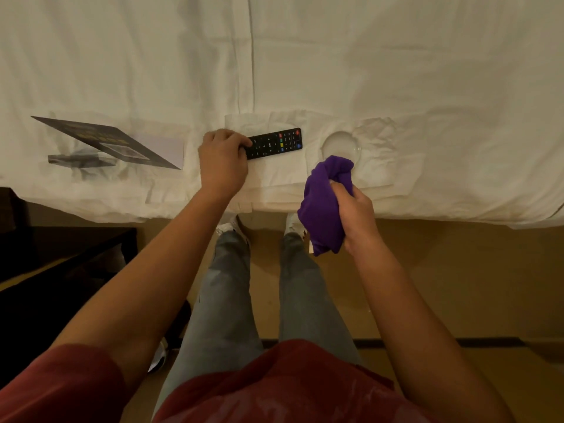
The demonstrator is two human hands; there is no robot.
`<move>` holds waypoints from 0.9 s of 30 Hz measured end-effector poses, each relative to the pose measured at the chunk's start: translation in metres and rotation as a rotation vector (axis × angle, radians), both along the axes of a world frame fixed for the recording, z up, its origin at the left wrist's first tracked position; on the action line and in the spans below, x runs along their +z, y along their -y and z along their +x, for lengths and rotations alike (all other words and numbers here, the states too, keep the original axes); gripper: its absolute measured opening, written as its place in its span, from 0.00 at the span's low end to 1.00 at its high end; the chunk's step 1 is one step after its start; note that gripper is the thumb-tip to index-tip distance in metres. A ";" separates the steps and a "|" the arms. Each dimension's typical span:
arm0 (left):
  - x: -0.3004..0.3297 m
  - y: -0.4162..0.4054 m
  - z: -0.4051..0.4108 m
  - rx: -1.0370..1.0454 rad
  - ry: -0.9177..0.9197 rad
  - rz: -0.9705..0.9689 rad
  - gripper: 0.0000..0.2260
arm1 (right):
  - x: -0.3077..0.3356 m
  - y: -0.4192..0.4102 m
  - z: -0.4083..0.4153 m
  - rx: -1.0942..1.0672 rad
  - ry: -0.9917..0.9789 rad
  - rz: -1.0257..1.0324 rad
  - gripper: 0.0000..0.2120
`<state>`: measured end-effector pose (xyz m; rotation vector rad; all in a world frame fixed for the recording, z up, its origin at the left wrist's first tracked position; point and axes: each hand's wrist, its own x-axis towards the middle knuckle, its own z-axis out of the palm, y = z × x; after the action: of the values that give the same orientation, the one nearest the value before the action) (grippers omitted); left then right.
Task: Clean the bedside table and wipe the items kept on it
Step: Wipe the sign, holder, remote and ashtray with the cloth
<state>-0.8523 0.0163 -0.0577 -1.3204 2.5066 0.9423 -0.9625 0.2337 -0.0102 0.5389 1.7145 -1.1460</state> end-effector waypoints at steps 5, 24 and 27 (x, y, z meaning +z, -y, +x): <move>0.018 -0.034 -0.050 -0.106 -0.148 -0.103 0.16 | 0.001 -0.023 -0.015 -0.051 -0.079 -0.011 0.04; 0.021 -0.094 -0.124 -0.604 -0.047 0.048 0.32 | 0.010 -0.087 -0.072 -0.196 -0.222 0.048 0.06; 0.054 -0.076 -0.111 -0.267 -0.197 0.475 0.29 | 0.027 -0.061 -0.086 -0.120 -0.354 -0.003 0.04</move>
<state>-0.9631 0.0926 -0.0034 -0.7628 2.2971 1.5334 -1.0489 0.2947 0.0173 0.4607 2.0015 -1.3934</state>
